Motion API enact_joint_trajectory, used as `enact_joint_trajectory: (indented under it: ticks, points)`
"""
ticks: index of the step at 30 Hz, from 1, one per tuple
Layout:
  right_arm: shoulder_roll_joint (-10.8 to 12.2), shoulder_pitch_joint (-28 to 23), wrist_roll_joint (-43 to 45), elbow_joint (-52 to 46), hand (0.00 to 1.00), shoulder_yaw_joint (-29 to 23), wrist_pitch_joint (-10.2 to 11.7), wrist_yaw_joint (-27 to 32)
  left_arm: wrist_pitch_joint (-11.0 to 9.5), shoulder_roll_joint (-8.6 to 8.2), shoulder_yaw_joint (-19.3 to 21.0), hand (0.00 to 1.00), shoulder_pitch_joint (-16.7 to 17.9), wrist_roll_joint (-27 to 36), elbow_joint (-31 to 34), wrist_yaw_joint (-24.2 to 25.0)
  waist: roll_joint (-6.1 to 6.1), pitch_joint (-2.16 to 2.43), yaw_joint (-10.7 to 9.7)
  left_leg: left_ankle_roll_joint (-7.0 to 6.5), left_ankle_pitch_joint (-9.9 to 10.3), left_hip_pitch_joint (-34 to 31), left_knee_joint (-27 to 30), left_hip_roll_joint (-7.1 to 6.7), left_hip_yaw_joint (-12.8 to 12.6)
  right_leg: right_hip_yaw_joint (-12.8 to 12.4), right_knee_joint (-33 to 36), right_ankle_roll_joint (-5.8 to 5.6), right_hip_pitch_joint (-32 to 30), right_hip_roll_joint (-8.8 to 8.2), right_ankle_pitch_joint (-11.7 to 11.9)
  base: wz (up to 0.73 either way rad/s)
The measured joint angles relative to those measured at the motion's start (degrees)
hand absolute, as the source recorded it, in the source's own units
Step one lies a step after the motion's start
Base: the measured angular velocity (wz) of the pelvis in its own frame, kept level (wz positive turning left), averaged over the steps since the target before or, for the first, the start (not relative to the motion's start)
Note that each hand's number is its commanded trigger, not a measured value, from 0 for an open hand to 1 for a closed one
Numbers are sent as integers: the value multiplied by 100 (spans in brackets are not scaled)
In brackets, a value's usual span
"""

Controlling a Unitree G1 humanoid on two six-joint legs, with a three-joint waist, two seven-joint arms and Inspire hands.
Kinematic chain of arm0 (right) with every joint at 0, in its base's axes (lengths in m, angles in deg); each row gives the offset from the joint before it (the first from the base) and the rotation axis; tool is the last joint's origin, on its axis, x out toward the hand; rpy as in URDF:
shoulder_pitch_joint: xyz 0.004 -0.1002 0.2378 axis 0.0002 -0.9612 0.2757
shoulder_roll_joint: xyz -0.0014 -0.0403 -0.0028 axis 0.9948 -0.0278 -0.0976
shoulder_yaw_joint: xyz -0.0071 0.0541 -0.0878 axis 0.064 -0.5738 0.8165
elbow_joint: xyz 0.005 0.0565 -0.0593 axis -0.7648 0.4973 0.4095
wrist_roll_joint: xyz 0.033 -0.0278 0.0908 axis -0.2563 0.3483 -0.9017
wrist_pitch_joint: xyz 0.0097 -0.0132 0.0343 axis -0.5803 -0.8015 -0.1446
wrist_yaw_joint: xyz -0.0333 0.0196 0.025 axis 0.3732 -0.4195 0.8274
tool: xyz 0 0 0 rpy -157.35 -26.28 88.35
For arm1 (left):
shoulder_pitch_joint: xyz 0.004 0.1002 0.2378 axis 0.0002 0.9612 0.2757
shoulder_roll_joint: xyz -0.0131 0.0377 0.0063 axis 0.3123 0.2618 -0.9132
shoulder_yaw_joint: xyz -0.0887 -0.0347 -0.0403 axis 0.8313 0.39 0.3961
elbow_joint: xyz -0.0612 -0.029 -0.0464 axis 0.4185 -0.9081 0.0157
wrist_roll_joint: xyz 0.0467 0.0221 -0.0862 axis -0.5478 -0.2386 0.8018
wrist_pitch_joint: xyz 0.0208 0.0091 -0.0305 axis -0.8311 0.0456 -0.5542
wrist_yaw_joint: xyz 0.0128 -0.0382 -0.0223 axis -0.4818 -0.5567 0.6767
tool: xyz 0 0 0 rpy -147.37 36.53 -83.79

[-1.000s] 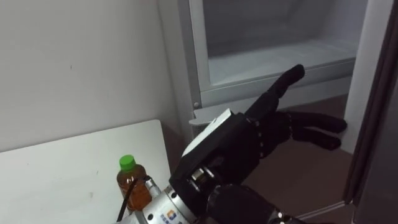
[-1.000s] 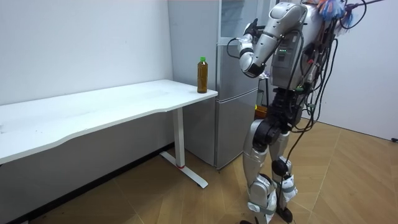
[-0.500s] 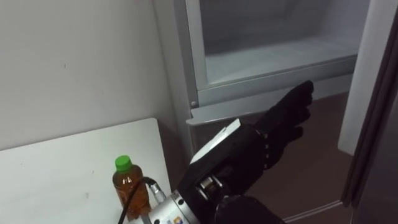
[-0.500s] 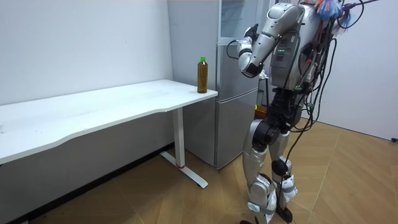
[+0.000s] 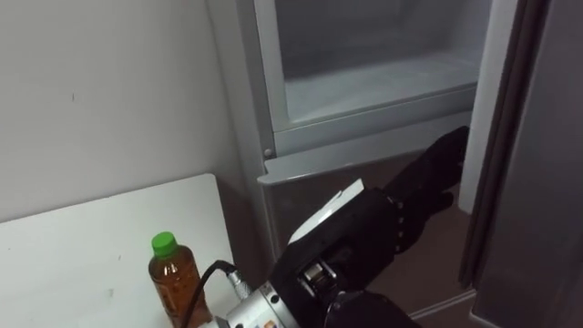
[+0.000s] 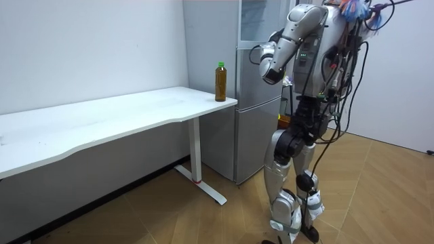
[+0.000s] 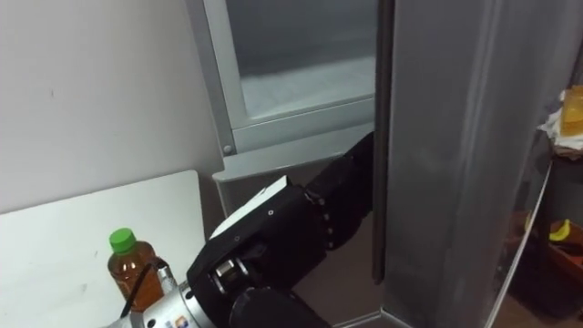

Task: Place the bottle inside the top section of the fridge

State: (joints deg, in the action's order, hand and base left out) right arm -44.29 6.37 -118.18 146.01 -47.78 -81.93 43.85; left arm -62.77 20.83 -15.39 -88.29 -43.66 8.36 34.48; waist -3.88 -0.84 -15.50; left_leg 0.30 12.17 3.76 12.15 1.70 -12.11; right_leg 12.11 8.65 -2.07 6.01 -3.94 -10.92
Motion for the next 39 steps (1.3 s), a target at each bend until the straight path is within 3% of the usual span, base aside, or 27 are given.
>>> enact_joint_trajectory:
  ticks: [8,15,23,28,34,39]
  points:
    - [-27,-57,-4,20,0,-340,1,-173,-1,-27,-38,0,-222,0,-147,163,-27,-14,-108,0,0,-8,1,-3,-1,-48,-14,-3,-5,1,-2,-1]
    - [-107,-50,-19,22,0,-365,26,-244,-9,-66,-106,0,-266,10,-145,273,-136,-17,-308,0,0,-1,-52,-4,-1,-86,-24,-3,-18,8,-2,-2]
    - [-140,-54,-20,4,0,-349,40,-245,-13,-99,-373,0,-375,18,-163,353,-160,-25,-319,2,-1,90,-77,-3,-1,-103,-18,-4,41,11,-3,0]
    - [-144,-70,-70,-2,0,-349,80,-215,-22,-220,-607,0,-399,14,-178,378,-154,-29,-354,1,-1,88,-74,-2,-13,-97,-6,-4,34,6,-3,0]
    - [-144,-58,-132,12,0,-345,102,-169,-269,-474,-813,0,-551,16,-592,497,-132,-44,-444,1,-1,106,-78,-2,-22,-112,-1,-3,38,8,-2,0]
    - [-150,-57,-306,148,0,-352,166,-162,-417,-550,-903,0,-556,11,-754,524,-80,-79,-493,2,-1,181,-83,8,-126,-254,-4,-4,38,19,-3,-15]
